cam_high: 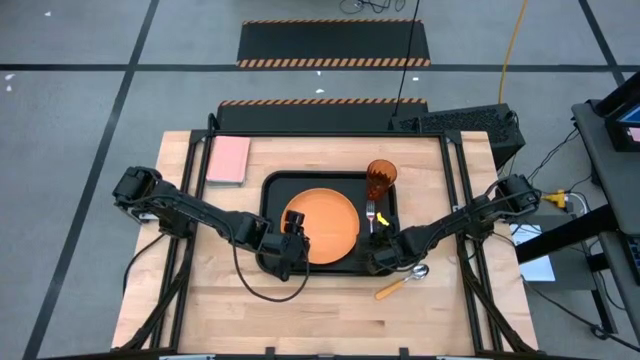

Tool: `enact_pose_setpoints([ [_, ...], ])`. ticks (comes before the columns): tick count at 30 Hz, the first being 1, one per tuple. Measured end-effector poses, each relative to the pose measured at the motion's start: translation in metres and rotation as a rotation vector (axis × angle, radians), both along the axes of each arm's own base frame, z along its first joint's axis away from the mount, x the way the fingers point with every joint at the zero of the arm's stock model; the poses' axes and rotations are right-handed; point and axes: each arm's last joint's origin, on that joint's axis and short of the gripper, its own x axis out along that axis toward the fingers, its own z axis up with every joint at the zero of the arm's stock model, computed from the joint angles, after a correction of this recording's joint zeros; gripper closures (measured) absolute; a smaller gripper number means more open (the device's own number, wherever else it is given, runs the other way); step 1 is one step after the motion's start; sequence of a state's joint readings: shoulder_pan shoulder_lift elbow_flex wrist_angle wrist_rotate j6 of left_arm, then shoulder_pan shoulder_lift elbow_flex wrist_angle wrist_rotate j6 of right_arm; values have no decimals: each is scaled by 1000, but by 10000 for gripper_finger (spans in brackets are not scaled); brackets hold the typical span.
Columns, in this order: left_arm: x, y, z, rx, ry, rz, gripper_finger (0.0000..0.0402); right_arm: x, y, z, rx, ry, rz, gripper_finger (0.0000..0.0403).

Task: Pick and place plate/cup/fork/spoon on tray
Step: Put the orange fork on the black tray to the right of the orange plate, then put the light orange spoon on the black tray to the right of the orange fork

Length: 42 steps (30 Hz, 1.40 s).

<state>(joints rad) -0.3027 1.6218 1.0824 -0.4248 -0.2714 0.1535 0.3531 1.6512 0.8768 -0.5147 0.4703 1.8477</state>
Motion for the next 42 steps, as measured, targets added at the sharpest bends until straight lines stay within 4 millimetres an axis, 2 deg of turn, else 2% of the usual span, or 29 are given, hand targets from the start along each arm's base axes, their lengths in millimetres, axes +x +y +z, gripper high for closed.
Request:
enact_pose_setpoints([
  [7, -1, 3, -1, 66, 1, 50, 190, 1, -2, 3, -33, 22, 82, 322],
  [15, -8, 7, -3, 129, 48, 135, 190, -3, -14, 33, -68, -14, 210, 333],
  [20, -16, 10, 4, 108, 48, 214, 190, -17, -26, 44, -79, 100, 278, 357],
  [26, -22, 10, 7, 63, 53, 285, 190, -19, -29, 38, -54, 165, 302, 397],
  [30, -23, 9, 9, 38, 40, 311, 190, -13, -26, 31, -62, 168, 329, 400],
  [35, -24, -1, 9, 21, 15, 288, 190, -12, -15, 39, -92, 116, 439, 402],
  [39, -23, -13, 12, -4, -27, 255, 190, -16, 6, 61, -108, 21, 527, 402],
  [42, -22, -18, 13, -29, -57, 252, 190, -22, 28, 69, -84, -26, 581, 403],
])
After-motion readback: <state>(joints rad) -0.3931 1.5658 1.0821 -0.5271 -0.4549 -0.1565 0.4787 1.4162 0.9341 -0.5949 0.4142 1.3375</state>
